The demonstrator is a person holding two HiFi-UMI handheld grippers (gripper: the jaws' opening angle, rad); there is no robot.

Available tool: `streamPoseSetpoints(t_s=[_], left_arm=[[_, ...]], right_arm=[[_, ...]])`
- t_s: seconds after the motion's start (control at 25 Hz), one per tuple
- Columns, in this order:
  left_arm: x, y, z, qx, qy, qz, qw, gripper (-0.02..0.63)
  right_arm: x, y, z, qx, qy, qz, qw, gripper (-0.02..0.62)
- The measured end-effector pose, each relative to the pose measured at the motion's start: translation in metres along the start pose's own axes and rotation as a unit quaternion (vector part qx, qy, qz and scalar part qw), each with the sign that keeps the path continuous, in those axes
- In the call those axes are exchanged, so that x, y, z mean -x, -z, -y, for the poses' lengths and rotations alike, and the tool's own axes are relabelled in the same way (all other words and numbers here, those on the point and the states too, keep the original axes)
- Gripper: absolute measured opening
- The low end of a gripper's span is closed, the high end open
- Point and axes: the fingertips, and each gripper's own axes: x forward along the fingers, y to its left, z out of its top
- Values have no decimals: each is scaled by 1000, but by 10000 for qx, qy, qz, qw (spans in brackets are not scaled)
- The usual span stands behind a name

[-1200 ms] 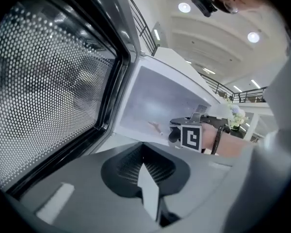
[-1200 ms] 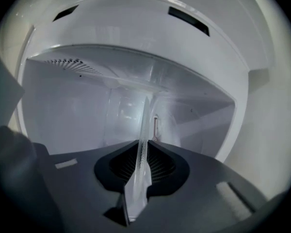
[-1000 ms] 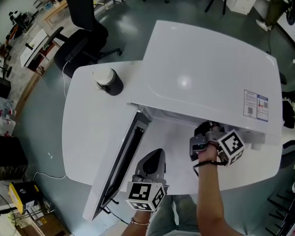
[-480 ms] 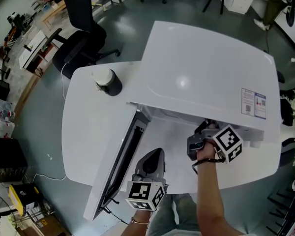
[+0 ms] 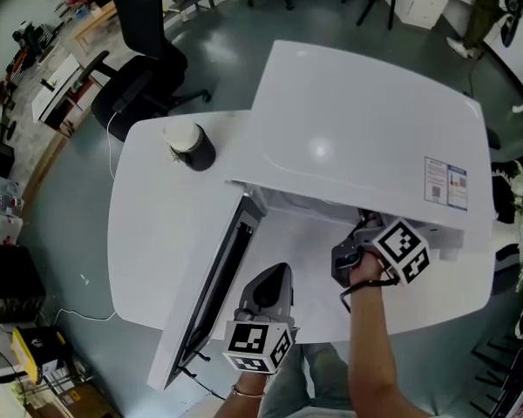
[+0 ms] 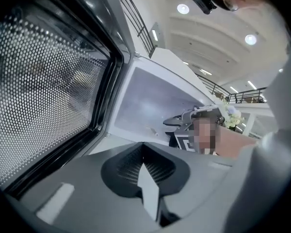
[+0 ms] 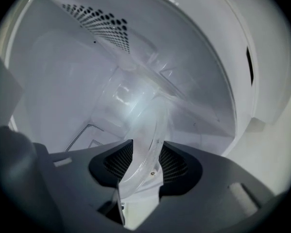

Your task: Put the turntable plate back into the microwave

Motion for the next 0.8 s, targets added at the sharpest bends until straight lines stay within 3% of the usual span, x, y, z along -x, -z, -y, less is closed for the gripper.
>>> streamPoseSetpoints(t_s=[0.8], left_arm=[[8, 1, 5, 22, 62, 73, 10000, -2]], right_arm=[[7, 16, 1, 888, 394, -715, 9927, 160]])
